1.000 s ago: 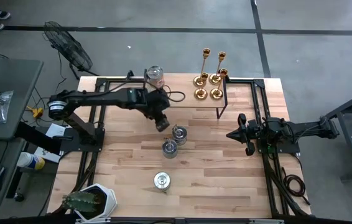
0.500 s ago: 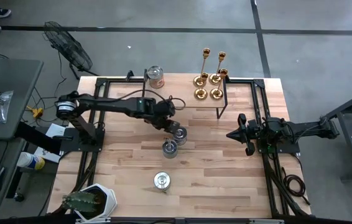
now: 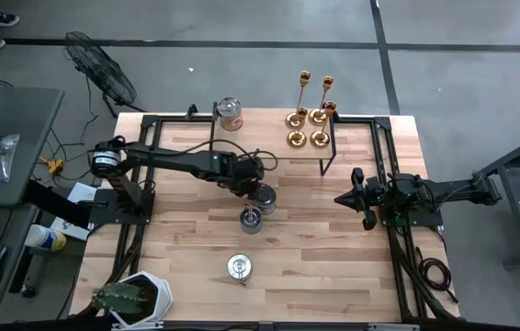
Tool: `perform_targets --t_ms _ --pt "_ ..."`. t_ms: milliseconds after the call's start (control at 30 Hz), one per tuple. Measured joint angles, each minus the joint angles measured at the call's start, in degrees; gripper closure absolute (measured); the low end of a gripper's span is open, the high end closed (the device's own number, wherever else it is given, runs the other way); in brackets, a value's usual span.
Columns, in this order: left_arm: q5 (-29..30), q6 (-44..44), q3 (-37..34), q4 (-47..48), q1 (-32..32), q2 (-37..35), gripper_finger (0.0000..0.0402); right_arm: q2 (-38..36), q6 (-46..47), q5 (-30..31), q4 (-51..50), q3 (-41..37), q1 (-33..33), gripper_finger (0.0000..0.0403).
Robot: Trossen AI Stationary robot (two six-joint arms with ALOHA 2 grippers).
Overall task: Pick & Place candle stick holders
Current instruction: Put the brown scented candle on the shelf
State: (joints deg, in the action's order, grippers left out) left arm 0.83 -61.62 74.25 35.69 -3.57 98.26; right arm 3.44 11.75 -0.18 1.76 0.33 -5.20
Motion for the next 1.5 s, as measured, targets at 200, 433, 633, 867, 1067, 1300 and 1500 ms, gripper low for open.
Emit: perform_targets --t_ms 200,433,633,867,1067,1300,1500 --pt "0.1 0.1 1.4 0.4 0.0 1.7 0.0258 0.2 0.0 0.0 0.0 0.0 0.0 0.0399" --pt "1.0 0.0 1.9 1.9 0.0 2.4 0.0258 0.5 0.0 0.0 0.0 0.0 0.0 0.0399" --pt "1.5 -0.1 2.0 3.9 0.0 2.4 0.0259 1.3 0.0 0.0 -0.1 0.0 0.0 0.0399" --pt "2.8 -0.2 2.0 4.2 0.3 3.2 0.0259 1.6 0.0 0.0 -0.1 0.0 0.0 0.0399" --pt "3.2 -0.2 2.0 4.1 0.7 3.2 0.0258 1.6 0.0 0.0 -0.2 0.0 0.0 0.0399" --pt "3.3 0.1 2.0 4.2 0.7 3.2 0.0264 1.6 0.0 0.0 -0.1 0.0 0.0 0.0399" --pt "3.2 1.4 2.0 4.1 1.1 3.2 0.0319 1.6 0.0 0.0 -0.1 0.0 0.0 0.0399"
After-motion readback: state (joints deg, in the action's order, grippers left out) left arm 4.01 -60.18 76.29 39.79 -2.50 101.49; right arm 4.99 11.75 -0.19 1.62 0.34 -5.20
